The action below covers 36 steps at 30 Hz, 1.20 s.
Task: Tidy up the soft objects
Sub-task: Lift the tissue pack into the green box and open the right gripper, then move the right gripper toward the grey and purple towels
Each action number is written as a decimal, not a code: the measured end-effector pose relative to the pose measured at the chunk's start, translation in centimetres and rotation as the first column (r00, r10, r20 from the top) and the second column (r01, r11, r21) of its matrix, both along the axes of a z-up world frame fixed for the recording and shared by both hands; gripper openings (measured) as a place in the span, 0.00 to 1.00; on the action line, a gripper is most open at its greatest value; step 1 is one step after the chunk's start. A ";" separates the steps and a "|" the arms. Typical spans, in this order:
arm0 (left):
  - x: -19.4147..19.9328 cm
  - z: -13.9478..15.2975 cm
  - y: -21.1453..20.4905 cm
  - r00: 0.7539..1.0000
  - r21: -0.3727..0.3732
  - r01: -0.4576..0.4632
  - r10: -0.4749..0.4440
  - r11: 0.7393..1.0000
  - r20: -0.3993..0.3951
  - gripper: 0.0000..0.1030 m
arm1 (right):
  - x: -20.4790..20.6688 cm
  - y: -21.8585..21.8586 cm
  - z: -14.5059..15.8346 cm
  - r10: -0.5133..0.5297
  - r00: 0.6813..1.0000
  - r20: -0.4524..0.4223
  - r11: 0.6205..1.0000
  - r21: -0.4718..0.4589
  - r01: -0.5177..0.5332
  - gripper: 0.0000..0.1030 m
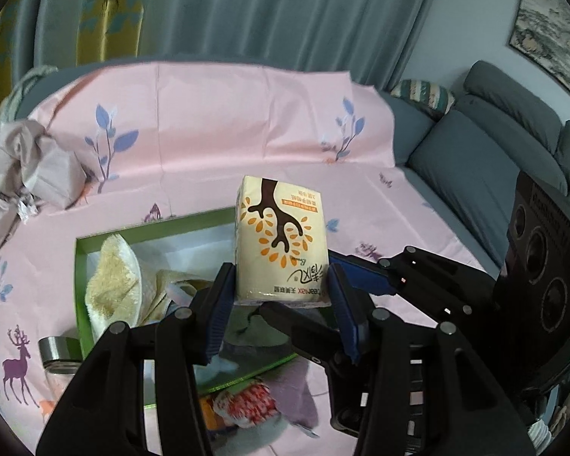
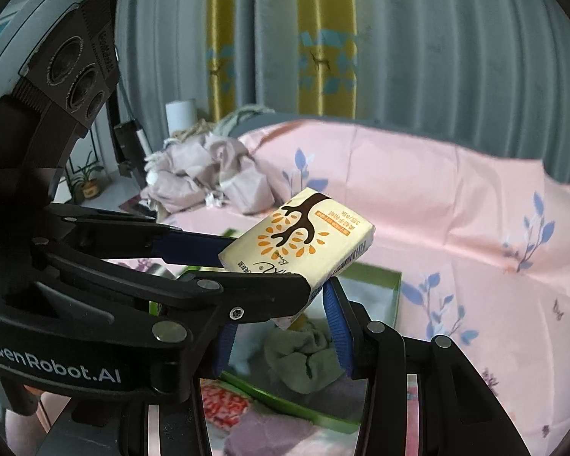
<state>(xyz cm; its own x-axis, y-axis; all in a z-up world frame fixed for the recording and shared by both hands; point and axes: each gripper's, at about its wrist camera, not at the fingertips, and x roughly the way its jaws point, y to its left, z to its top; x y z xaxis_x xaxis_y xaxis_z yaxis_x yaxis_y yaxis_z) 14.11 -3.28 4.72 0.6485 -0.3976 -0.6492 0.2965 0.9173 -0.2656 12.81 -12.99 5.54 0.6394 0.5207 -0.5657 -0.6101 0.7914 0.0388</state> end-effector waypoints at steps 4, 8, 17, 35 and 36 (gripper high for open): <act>2.6 -2.6 0.3 0.997 -0.005 -0.016 0.015 1.000 -0.076 0.47 | 2.1 0.4 -2.6 -0.011 0.998 -0.066 1.000 -0.005 0.011 0.44; 4.1 -5.0 0.4 0.988 -0.015 -0.025 0.022 1.000 -0.155 0.47 | 3.8 0.5 -5.4 -0.027 0.989 -0.144 1.000 -0.004 0.027 0.44; 4.3 -6.7 0.1 0.981 0.035 -0.042 0.048 0.998 -0.187 0.78 | 4.5 0.5 -8.2 -0.070 0.975 -0.213 0.997 -0.055 0.060 0.55; -3.0 -2.9 2.0 0.992 0.110 -0.102 0.109 0.989 -0.058 0.99 | -2.2 -1.5 -3.7 -0.140 0.983 -0.119 0.989 -0.062 0.134 0.64; -3.5 -2.8 2.0 0.993 0.115 -0.103 0.109 0.988 -0.052 0.99 | -2.7 -1.6 -3.5 -0.143 0.983 -0.114 0.989 -0.063 0.136 0.64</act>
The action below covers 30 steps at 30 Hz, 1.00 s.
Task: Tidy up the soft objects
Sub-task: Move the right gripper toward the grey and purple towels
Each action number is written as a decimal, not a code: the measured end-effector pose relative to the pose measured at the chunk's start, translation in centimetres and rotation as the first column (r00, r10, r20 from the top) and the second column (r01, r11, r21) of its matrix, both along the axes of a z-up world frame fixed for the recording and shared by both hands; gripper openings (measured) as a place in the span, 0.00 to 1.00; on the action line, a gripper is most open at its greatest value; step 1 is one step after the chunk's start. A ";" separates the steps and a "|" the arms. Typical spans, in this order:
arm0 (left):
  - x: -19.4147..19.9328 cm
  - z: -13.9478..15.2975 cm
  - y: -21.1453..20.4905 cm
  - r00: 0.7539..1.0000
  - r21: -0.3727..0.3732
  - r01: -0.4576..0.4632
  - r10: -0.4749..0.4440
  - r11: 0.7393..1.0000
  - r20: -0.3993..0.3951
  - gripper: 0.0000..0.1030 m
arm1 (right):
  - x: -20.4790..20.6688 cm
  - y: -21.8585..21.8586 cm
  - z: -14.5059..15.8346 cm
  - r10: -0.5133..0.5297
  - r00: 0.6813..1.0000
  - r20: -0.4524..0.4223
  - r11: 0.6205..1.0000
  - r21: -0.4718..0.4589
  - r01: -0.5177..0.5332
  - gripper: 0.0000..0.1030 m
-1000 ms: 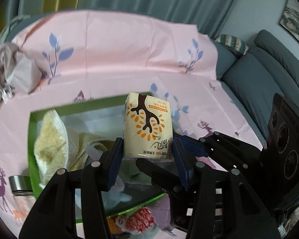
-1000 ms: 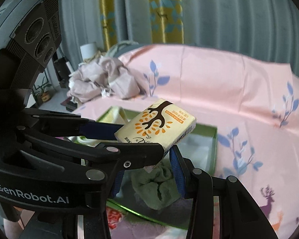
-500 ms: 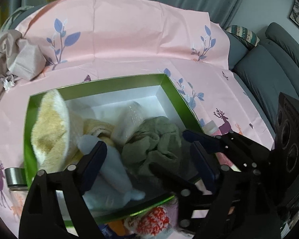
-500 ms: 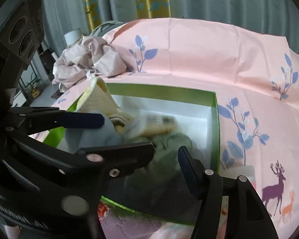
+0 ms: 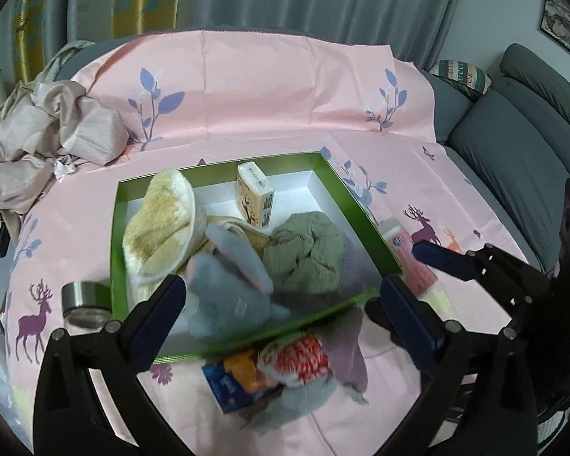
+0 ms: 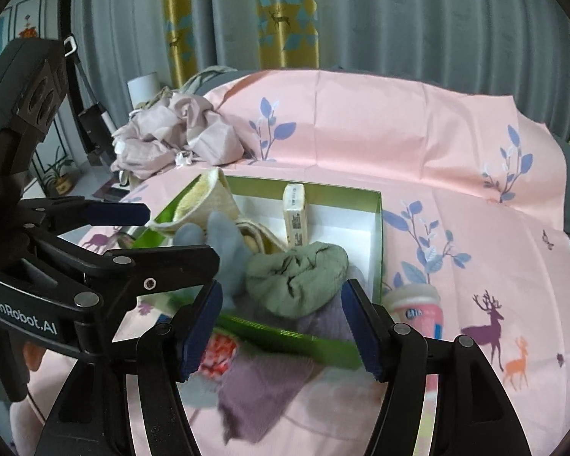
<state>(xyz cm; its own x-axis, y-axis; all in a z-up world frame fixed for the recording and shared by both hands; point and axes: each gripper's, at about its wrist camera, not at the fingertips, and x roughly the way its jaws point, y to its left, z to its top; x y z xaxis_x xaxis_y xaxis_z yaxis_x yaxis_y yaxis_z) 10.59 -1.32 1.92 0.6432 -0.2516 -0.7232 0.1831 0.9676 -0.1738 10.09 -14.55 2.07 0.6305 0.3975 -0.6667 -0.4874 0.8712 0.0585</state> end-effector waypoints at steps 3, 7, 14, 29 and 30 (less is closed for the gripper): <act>-1.8 0.3 -0.2 1.000 0.018 0.002 -0.003 1.000 0.023 0.99 | -1.5 -0.4 0.5 -0.006 1.000 0.011 1.000 0.000 0.006 0.64; -4.1 0.0 -0.6 0.999 0.024 0.015 -0.015 1.000 0.029 0.99 | -3.4 -1.1 0.6 -0.005 1.000 -0.001 1.000 0.017 0.005 0.64; -7.1 -0.7 -0.7 1.000 0.002 0.009 -0.009 1.000 0.006 0.99 | -5.8 -1.8 0.2 -0.009 1.000 -0.011 1.000 -0.004 0.009 0.64; -10.8 -4.3 1.6 0.995 -0.014 -0.092 0.091 0.996 -0.048 0.99 | -7.7 -4.3 -3.2 -0.035 0.992 -0.123 0.998 0.041 0.040 0.64; -10.9 -5.0 1.8 0.994 -0.029 -0.090 0.088 0.996 -0.069 0.99 | -7.5 -4.5 -4.0 -0.038 0.988 -0.148 0.998 0.052 0.046 0.64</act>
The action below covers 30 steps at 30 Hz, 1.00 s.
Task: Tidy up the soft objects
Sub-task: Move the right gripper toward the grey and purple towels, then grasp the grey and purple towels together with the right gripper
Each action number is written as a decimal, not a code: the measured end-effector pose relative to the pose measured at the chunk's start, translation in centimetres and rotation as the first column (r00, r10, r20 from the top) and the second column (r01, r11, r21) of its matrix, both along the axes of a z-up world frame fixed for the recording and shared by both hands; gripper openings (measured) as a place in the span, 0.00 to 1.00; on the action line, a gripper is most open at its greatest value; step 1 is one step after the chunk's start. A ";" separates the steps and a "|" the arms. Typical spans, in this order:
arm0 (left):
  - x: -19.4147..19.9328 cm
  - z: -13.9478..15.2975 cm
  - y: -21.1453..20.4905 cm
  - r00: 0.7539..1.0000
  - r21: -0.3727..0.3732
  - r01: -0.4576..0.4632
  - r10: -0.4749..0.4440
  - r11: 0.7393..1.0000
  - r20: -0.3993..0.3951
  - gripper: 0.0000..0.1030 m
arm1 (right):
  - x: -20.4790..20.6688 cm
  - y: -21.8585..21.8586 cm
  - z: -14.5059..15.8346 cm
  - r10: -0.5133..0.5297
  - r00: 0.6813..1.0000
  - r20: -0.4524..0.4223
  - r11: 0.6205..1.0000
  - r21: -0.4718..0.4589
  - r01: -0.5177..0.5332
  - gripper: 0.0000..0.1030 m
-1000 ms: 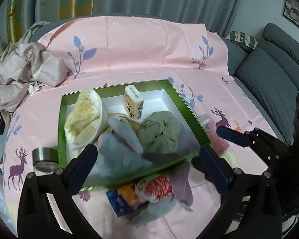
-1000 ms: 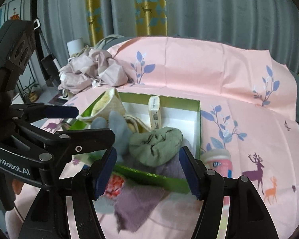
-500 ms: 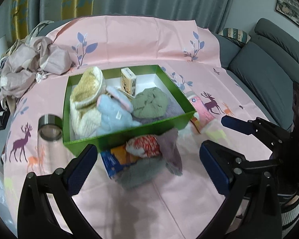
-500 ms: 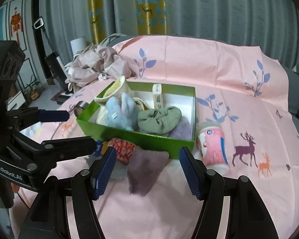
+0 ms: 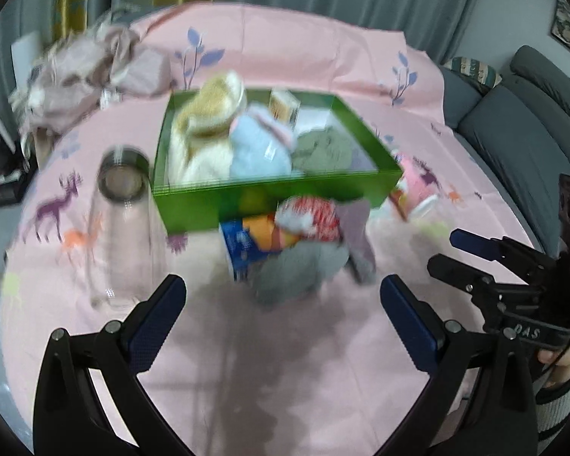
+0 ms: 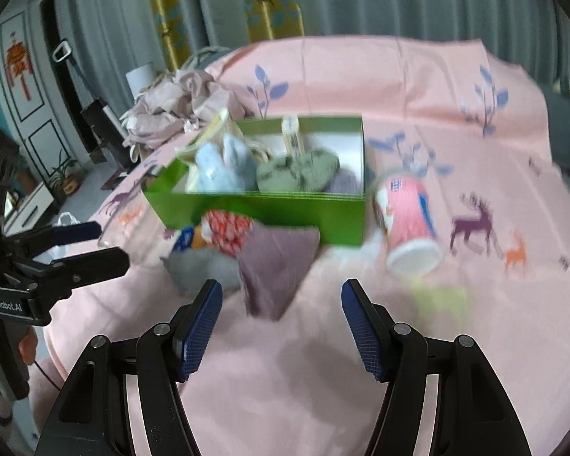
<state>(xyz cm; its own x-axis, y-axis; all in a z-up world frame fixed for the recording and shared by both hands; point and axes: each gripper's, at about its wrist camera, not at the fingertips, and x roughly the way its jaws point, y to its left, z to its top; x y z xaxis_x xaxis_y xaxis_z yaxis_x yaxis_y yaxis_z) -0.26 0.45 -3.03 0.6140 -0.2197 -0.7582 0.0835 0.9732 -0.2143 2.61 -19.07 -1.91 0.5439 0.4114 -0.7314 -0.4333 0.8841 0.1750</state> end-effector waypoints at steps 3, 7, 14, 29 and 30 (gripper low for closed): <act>0.1 -1.6 0.5 0.999 -0.059 0.008 -0.011 0.998 -0.046 0.99 | 0.6 0.0 -2.1 0.002 0.998 -0.067 0.999 0.033 0.000 0.64; 0.3 -3.1 0.7 0.997 -0.071 0.010 -0.016 0.997 -0.080 0.99 | 1.4 0.8 -3.7 0.020 0.993 -0.119 0.998 0.056 -0.014 0.64; 0.7 -4.0 0.3 0.994 -0.131 0.064 -0.075 0.989 -0.080 0.99 | 3.1 2.7 -5.2 0.064 0.985 -0.158 0.996 0.069 -0.054 0.64; 3.2 -5.8 0.7 0.992 -0.251 0.110 -0.121 0.962 -0.032 0.75 | 4.6 3.0 -6.6 0.093 0.980 -0.173 0.995 0.062 -0.084 0.64; 3.3 -5.9 0.7 0.992 -0.254 0.108 -0.120 0.961 -0.032 0.74 | 4.7 3.1 -6.6 0.101 0.980 -0.170 0.994 0.061 -0.092 0.64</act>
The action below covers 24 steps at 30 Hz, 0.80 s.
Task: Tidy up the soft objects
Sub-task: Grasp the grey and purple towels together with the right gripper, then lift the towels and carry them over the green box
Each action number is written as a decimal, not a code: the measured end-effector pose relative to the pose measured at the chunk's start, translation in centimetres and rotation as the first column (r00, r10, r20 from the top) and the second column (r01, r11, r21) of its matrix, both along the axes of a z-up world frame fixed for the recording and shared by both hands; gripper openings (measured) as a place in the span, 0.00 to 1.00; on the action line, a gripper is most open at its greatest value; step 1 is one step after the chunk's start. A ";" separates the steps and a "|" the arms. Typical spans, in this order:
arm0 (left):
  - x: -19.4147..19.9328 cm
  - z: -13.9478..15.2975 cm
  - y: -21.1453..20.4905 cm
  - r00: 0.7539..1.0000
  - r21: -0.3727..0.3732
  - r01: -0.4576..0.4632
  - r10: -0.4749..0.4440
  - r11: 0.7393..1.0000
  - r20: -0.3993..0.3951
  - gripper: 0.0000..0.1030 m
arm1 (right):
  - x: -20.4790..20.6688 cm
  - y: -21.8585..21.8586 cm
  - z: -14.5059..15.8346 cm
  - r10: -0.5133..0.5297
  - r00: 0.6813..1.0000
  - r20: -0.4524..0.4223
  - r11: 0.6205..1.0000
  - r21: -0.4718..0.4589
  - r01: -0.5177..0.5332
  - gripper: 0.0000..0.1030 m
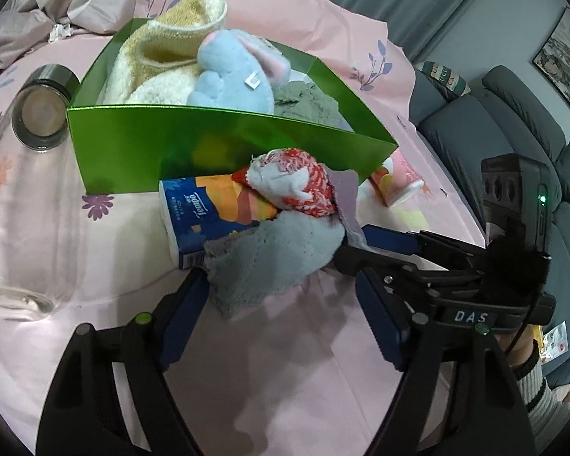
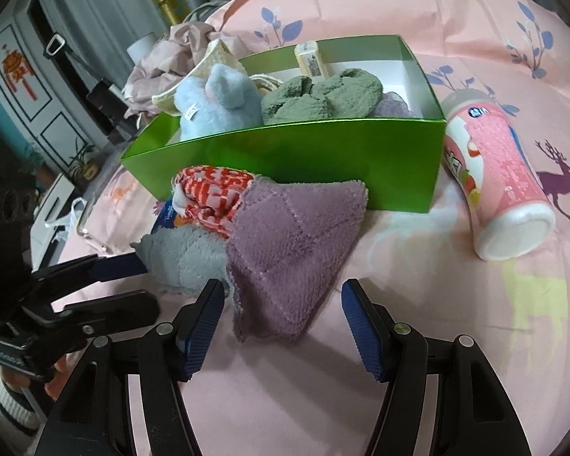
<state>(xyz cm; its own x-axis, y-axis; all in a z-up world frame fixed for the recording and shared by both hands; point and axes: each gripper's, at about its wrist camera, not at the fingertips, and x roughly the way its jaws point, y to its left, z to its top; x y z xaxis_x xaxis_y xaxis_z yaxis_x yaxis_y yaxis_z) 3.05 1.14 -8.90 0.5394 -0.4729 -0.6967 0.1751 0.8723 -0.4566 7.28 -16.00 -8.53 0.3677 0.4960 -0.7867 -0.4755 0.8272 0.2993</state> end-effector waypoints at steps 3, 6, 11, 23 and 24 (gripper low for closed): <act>0.4 -0.4 0.2 1.000 -0.012 -0.006 0.005 1.000 -0.015 0.60 | 0.3 0.4 0.0 0.018 1.000 0.012 1.000 0.000 -0.018 0.64; 0.8 -0.8 0.5 0.999 -0.016 -0.018 0.018 1.000 -0.031 0.48 | 0.7 0.8 -0.1 0.030 0.999 0.017 1.000 -0.004 -0.030 0.62; 1.3 -1.2 0.9 0.998 -0.064 -0.029 0.025 0.998 -0.062 0.23 | 0.9 1.7 -0.2 0.057 0.998 0.032 0.998 -0.021 -0.056 0.37; -0.4 1.3 0.2 0.997 -0.195 0.068 -0.072 0.978 -0.014 0.11 | -1.6 1.0 2.8 0.078 0.992 0.098 0.994 0.072 -0.085 0.11; -0.7 1.7 0.2 0.997 -0.208 0.074 -0.077 0.975 -0.006 0.11 | -2.0 0.7 3.3 0.076 0.992 0.102 0.993 0.085 -0.085 0.11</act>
